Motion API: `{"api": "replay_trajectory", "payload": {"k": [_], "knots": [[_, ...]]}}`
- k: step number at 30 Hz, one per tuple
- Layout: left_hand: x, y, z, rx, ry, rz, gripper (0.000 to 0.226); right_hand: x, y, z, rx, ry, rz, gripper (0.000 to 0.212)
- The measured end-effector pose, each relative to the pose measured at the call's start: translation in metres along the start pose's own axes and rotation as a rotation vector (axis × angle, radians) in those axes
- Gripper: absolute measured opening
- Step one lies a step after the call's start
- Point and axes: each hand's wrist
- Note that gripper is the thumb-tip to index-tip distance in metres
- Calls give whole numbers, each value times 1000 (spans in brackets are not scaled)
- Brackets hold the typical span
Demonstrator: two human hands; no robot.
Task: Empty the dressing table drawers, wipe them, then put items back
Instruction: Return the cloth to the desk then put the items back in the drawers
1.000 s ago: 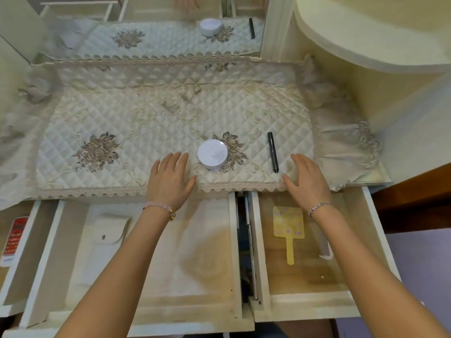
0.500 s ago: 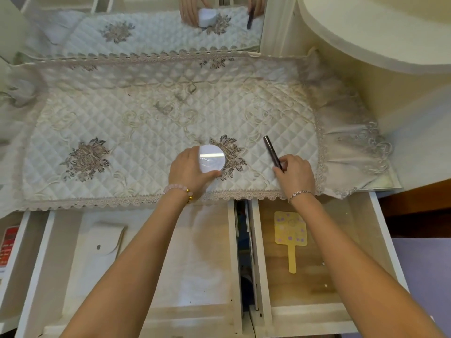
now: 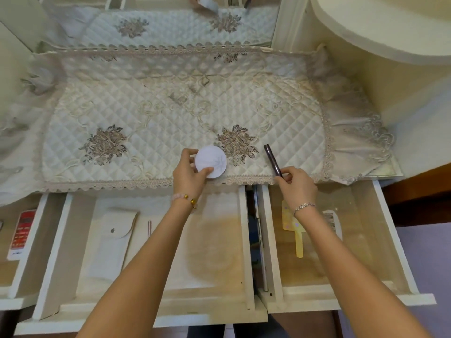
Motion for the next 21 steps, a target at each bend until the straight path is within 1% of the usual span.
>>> {"api": "replay_trajectory", "payload": {"k": [5,11,14,16,21], "knots": [[-34,33,-36,-84,-1,-87,41,26,17,-52,5,66,90,19],[-69,104,-80,-267,22,-135,41,86,30,-115,69,246,142,17],[-73,138,-94,-379,69,-162,41,116,34,-139,69,340,101,17],[-70,156,-98,-441,99,-176,42,134,34,-149,105,410,52,19],[-54,183,-96,-481,183,-123,46,167,21,-153,230,483,-68,21]]}}
Point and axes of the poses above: each hand's wrist, its own z-axis towards the middle knuckle, its own x-axis out of the palm, y = z × x, and after that the axes turned 8 degrees about z, right-handed
